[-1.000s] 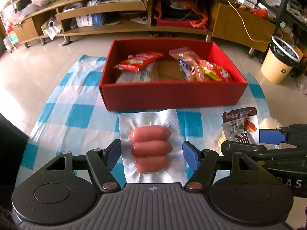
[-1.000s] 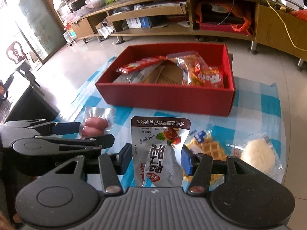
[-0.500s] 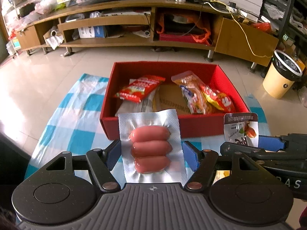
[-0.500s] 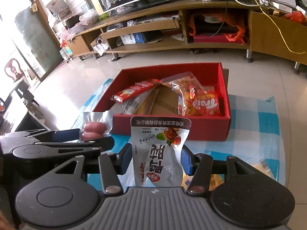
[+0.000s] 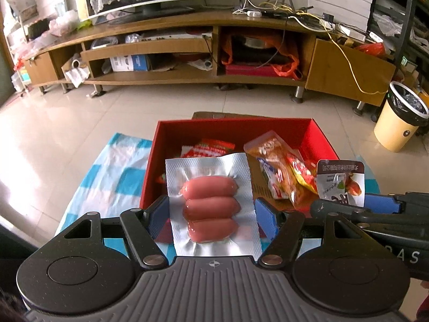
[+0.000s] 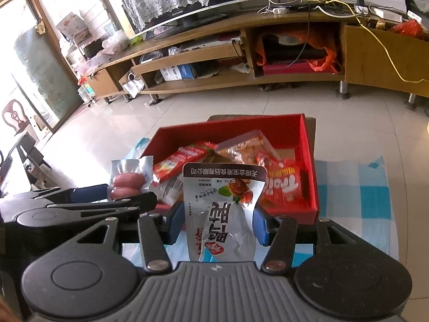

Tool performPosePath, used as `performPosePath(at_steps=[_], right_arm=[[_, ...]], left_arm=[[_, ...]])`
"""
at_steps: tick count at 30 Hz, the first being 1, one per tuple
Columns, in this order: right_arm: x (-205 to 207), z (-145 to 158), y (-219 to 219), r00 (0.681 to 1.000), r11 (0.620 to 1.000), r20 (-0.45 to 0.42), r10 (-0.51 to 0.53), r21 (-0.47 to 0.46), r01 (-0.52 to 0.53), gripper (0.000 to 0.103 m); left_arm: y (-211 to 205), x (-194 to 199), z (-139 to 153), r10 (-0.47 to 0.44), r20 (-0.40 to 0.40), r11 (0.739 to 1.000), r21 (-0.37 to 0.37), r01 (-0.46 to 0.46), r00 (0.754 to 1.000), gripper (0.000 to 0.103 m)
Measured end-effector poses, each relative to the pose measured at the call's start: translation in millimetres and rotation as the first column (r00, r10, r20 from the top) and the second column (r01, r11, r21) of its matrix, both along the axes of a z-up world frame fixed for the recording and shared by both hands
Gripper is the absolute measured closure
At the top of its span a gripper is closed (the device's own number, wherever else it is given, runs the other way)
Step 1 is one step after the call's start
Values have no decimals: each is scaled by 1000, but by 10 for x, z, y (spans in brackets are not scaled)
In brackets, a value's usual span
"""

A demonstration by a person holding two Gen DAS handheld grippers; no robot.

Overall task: Organize snacks
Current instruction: 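Lower the sausage and duck packs into the red box and open both tools, then move both tools back over the waffle and round bread packs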

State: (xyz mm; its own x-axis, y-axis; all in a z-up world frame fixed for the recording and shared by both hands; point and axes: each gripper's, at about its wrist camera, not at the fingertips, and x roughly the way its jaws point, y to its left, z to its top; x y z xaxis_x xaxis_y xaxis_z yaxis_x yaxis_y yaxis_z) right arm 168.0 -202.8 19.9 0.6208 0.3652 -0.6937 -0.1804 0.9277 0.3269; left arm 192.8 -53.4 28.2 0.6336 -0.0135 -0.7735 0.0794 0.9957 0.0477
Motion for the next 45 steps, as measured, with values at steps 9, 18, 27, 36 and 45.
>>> performPosePath(at_steps=[9,18,27,36,45], right_arm=[[397,-24,-17,999,999,21,-34,-8,35,53],[716,-223,60,999,999,0,-32,-28,32,53],[837,-400,124,999,999,-7,-33,-32,33,52],[904,-426,32,999,999,-9,-49,8,50,46],[847,-384,-109,996,996,-21,-84,2,84,46]], left_arm=[[-62,396,-41,27,17,999,16,-28,999,28],[19,688,-323,54,-52,999,8,-54,997,28],[98,775,-480,86,-102,996,12,-86,991,27],[88,736,-378,86,-69,996,12,-85,994,19],[51,665,-289,59,-61,998,-19,-60,996,16]])
